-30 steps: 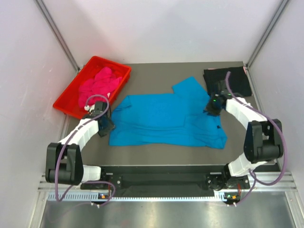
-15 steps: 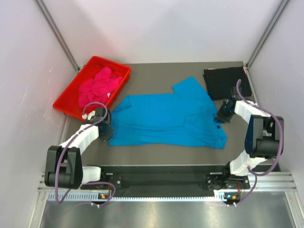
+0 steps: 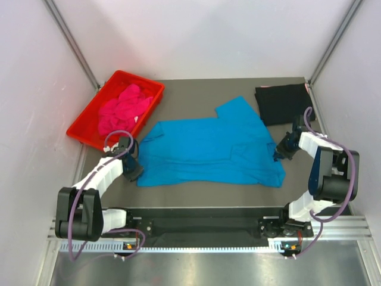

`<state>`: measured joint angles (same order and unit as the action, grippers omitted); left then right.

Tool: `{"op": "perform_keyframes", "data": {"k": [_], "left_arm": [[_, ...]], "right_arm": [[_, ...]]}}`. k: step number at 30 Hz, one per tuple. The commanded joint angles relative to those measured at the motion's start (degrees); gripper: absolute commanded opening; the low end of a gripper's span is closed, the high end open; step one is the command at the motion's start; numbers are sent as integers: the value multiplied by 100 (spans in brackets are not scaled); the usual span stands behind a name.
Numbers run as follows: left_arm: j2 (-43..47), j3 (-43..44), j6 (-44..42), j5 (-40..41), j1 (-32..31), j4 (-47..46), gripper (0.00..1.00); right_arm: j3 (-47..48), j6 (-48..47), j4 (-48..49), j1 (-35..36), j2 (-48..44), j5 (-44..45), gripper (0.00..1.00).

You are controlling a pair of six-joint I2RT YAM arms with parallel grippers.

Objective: Fold and stack the t-shirts
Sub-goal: Fold the tshirt

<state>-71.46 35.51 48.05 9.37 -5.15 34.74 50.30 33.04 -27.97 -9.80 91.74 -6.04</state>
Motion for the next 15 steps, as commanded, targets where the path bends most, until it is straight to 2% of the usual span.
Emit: {"op": "perform_keyframes", "data": {"k": [1,3,6,11,15], "left_arm": [[176,149,29,-242,23,349,33],[272,237,46,-260,23,480,43],[465,325,38,-242,23,612,48],[949,317,38,-102,23,788,47],[1633,299,-207,-328,23,482,48]], "right_arm": [[-319,-96,-200,-215,-103,868,0],[-476,-34,-174,-303,-227,921,0],[-714,62,-104,-505,-490,1026,0],[-978,150,-77,-1031,-693,895,0],[-1242,229,-104,-1287,-947,851,0]]}}
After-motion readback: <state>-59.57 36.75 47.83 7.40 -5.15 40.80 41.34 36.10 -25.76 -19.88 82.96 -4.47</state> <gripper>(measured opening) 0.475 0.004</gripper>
